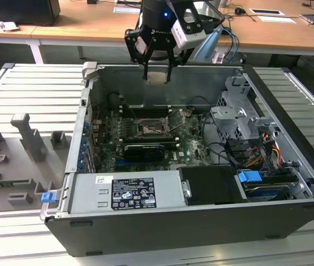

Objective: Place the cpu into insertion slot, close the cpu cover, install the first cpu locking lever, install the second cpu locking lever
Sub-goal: 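Place the cpu into insertion slot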

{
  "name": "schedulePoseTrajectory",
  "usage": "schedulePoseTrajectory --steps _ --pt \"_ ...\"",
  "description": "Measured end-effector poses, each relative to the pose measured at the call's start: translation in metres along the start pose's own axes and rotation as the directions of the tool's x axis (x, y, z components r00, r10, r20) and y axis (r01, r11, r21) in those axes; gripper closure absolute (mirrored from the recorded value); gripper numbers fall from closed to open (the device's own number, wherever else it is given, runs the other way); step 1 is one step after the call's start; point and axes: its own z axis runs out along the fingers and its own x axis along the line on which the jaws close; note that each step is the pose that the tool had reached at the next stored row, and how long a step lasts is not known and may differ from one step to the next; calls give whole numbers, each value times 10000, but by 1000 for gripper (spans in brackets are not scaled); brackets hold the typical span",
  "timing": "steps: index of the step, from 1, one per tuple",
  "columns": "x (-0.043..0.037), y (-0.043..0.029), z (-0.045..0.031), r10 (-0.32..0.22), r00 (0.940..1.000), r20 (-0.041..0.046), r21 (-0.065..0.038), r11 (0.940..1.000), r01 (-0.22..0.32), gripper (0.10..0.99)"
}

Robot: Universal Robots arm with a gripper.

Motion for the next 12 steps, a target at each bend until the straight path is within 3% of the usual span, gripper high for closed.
schedulePoseTrajectory --steps 7,12 --pt "0 -1 9 1023 9947 90 -24 9948 -1023 557" --pt "0 -1 15 2096 9776 182 -60 9778 -2096 557"
